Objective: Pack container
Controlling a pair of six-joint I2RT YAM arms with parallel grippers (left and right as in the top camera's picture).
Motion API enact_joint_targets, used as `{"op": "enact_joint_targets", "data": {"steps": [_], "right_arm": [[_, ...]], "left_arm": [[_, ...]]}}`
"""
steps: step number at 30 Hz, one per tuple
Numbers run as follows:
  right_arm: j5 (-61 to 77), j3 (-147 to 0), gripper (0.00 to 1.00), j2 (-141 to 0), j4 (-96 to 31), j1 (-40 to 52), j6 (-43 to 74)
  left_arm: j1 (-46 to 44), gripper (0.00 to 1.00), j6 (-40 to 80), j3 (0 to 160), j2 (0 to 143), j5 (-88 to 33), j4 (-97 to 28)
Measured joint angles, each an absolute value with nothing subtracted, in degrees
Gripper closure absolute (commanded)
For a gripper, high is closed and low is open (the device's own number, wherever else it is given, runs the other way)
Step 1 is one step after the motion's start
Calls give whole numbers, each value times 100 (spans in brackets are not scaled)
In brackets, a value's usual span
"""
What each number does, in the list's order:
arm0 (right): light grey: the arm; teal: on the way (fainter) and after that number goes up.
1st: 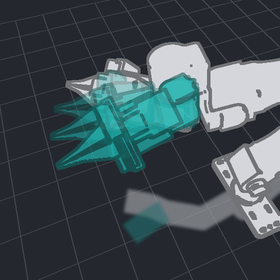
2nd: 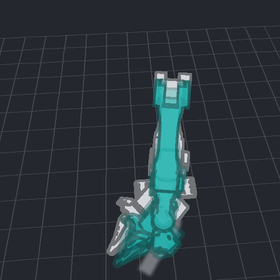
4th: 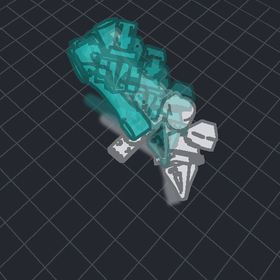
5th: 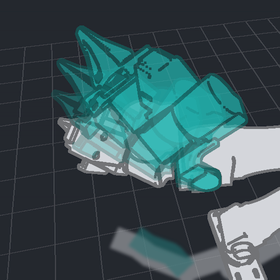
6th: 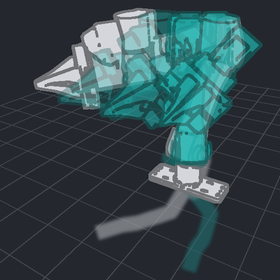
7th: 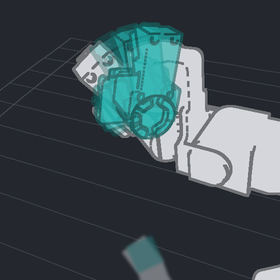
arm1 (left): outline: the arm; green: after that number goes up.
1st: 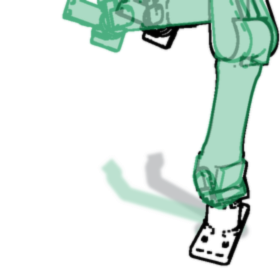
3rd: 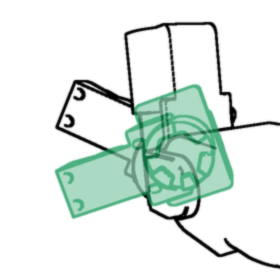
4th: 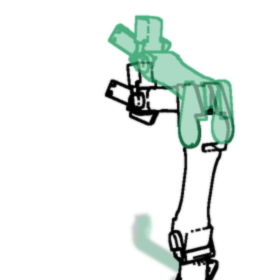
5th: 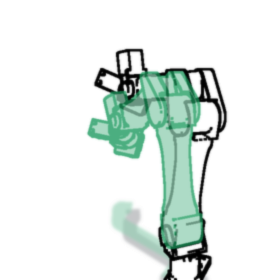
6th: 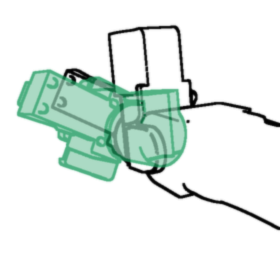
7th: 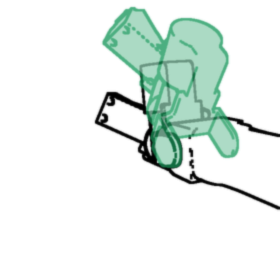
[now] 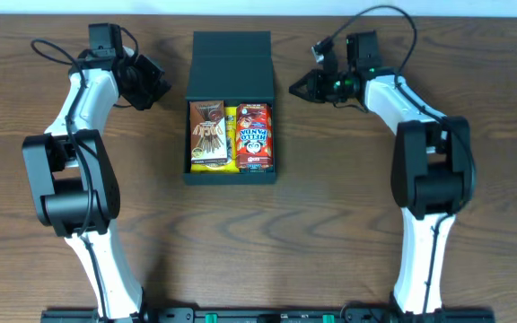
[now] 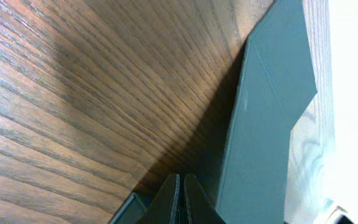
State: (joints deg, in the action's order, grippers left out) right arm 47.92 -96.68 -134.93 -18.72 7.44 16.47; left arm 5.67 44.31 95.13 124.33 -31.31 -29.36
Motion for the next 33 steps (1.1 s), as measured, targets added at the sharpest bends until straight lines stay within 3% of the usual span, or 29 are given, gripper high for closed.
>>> {"op": "enact_joint_targets", "data": {"steps": [22, 33], "right_arm": [[5559, -9668, 99, -13933, -587, 819, 2661], [5793, -9668, 98, -14129, 193, 1085, 3264]], "left_arm": [[285, 94, 5645, 9513, 13242, -3280, -1918], [226, 94, 5708, 9513, 13270, -3599, -1494]]}}
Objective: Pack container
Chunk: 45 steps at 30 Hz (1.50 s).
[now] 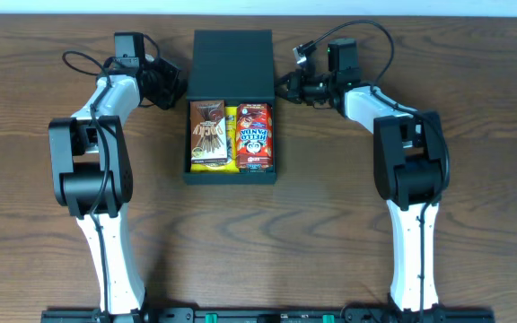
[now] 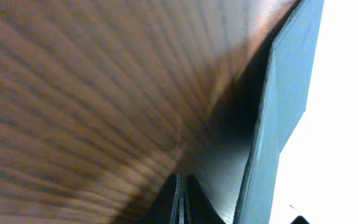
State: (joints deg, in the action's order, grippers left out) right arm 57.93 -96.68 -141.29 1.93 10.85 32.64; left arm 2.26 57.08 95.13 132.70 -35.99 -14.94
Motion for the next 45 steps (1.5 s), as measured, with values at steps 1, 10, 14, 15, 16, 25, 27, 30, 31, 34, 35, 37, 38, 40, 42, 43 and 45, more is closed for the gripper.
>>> {"op": "enact_joint_targets", "data": {"steps": [1, 10, 14, 15, 16, 25, 27, 30, 31, 34, 35, 37, 38, 40, 42, 43, 45], "right_arm": [[5839, -9668, 98, -14129, 246, 1083, 3286], [6399, -9668, 99, -14149, 888, 1028, 3376], [6904, -9668, 98, -14160, 1286, 969, 3452], [7096, -9668, 99, -14169, 1494, 954, 3527], [7277, -9668, 98, -14178, 1739, 947, 3625], [8431, -9730, 99, -14212, 4737, 965, 5367], [8571, -9743, 98, -14212, 5284, 978, 5804], [8764, -9765, 98, -14212, 6171, 1004, 6681], [8792, -9767, 98, -14212, 6287, 1004, 6893], [8849, -9767, 98, -14212, 6453, 1004, 7446], [8855, -9767, 98, -14212, 6495, 1004, 7592], [8862, -9767, 98, -14212, 6584, 1004, 7863], [8862, -9767, 98, -14212, 6628, 1009, 7981], [8862, -9767, 98, -14212, 6744, 1035, 8197], [8862, -9767, 98, -14212, 6860, 1090, 8390], [8862, -9767, 98, -14212, 6923, 1127, 8503], [8862, -9767, 98, -14212, 7091, 1216, 8748]], "left_arm": [[228, 94, 5682, 9513, 13270, -3634, -1455], [296, 94, 5172, 9513, 13270, -4088, -1247], [353, 94, 4840, 9513, 13270, -4523, -1177], [377, 94, 4746, 9513, 13270, -4674, -1175], [397, 94, 4650, 9513, 13270, -4794, -1177], [440, 94, 3828, 9518, 13113, -5210, -1308], [440, 94, 3603, 9518, 12914, -5236, -1393], [440, 94, 3369, 9522, 12652, -5258, -1562], [440, 95, 3284, 9526, 12584, -5260, -1629], [440, 94, 2945, 9550, 12429, -5262, -1933], [440, 94, 2816, 9555, 12398, -5264, -2053], [440, 94, 2539, 9561, 12368, -5260, -2296], [440, 94, 2392, 9561, 12350, -5260, -2464], [440, 94, 2137, 9561, 12304, -5247, -2766], [443, 94, 1905, 9561, 12228, -5194, -3096], [443, 94, 1785, 9561, 12184, -5155, -3262], [443, 94, 1503, 9561, 12073, -5100, -3581]]}}
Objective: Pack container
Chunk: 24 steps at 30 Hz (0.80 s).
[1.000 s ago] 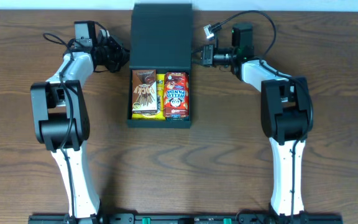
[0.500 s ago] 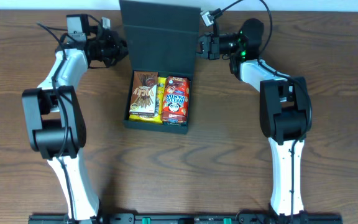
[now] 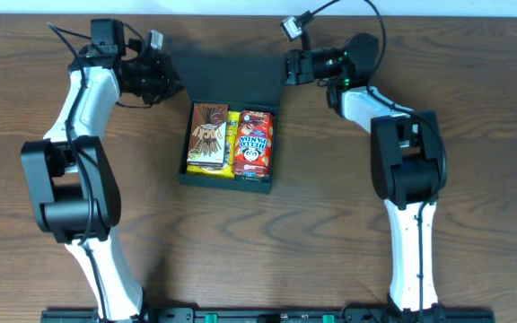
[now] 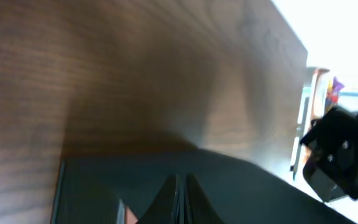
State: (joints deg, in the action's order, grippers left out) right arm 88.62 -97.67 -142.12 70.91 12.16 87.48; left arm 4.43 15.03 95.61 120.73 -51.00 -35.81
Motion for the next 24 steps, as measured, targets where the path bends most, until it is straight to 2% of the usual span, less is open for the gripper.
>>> {"op": "enact_joint_targets", "data": {"steps": [9, 17, 18, 24], "right_arm": [[8860, -9767, 98, -14212, 7863, 1531, 9649], [8860, -9767, 98, -14212, 7749, 1092, 9496], [8858, -9767, 98, -14212, 7601, 980, 9312], [8676, -9782, 98, -14212, 4589, 351, 7216]], "left_arm": [[438, 94, 812, 9561, 11843, -4797, -4156], [381, 94, 709, 9561, 11561, -4281, -4296], [338, 94, 696, 9561, 11445, -4128, -4313], [-80, 94, 591, 9561, 10678, -3361, -4313]]}}
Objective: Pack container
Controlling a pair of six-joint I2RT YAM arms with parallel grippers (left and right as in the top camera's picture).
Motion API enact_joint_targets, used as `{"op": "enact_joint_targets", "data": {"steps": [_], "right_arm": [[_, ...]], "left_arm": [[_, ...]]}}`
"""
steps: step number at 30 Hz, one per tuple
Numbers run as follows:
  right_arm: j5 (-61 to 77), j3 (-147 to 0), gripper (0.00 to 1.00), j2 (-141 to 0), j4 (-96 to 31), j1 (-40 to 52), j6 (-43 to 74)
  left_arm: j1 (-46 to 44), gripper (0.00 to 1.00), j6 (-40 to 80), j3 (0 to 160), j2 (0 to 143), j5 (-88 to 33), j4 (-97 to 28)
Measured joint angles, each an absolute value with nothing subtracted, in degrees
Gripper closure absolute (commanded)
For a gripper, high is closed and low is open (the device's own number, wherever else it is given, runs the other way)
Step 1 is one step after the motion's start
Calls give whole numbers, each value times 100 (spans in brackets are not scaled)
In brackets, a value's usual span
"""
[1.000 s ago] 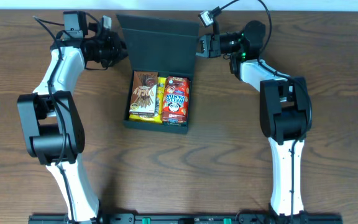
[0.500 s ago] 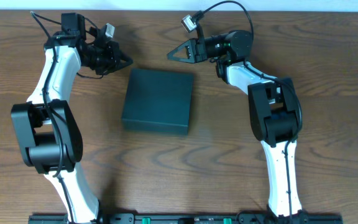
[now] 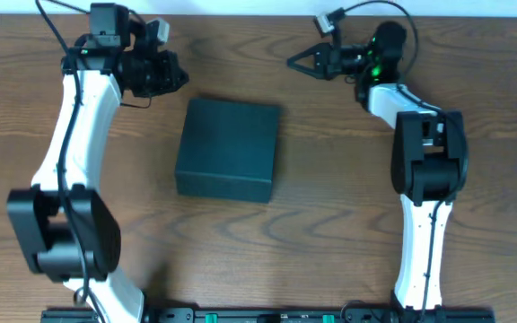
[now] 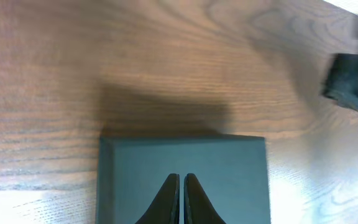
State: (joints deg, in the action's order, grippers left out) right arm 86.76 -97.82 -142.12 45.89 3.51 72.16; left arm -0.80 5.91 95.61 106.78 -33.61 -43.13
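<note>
The dark teal box (image 3: 227,148) sits at the table's middle with its lid down flat, so its contents are hidden. In the left wrist view the lid (image 4: 185,168) fills the lower centre. My left gripper (image 3: 179,79) (image 4: 181,182) hovers behind the box's far left corner, shut on nothing, fingers pointing over the lid. My right gripper (image 3: 291,63) hangs above the table beyond the box's far right corner, clear of it; its fingertips meet in a point with nothing between them.
Brown wooden table (image 3: 330,197) all round the box. The table's far edge (image 3: 240,13) lies just behind both grippers. A blurred part of the right arm (image 4: 353,81) shows at the right of the left wrist view.
The lid, then raised behind the open box with the snack packs showing, now lies shut over them. Both grippers have come away from the lid's sides, outward and up.
At first the lid lay flat open behind the box, snack packs in view, with both grippers off to the sides. Then the grippers were at the lid's left and right edges. Then the lid stood raised between them. Now the box is closed.
</note>
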Motion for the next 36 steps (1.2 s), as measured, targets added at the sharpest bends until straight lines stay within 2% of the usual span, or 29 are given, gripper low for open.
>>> {"op": "enact_joint_targets", "data": {"steps": [3, 11, 22, 26, 31, 36], "right_arm": [[8125, -9780, 98, -14212, 3201, 294, 6047], [6648, -9780, 98, -14212, 2683, 233, 4960], [4901, -9913, 98, -14038, 30, 32, 3083], [4563, -10009, 98, -13397, -1212, 32, 2134], [4377, -10149, 98, -11950, -2805, 27, 1100], [4189, -10285, 98, -10680, -4425, 27, 652]], "left_arm": [[-272, 94, 589, 9577, 10508, -3205, -4372], [-932, 94, 615, 9585, 10506, -2635, -5339], [-1400, 94, 729, 9585, 10506, -2200, -5747], [-1415, 94, 749, 9529, 10506, -2115, -5732], [-1415, 94, 698, 9214, 10506, -2165, -5513], [-1415, 94, 397, 8643, 10510, -2580, -5317]]}}
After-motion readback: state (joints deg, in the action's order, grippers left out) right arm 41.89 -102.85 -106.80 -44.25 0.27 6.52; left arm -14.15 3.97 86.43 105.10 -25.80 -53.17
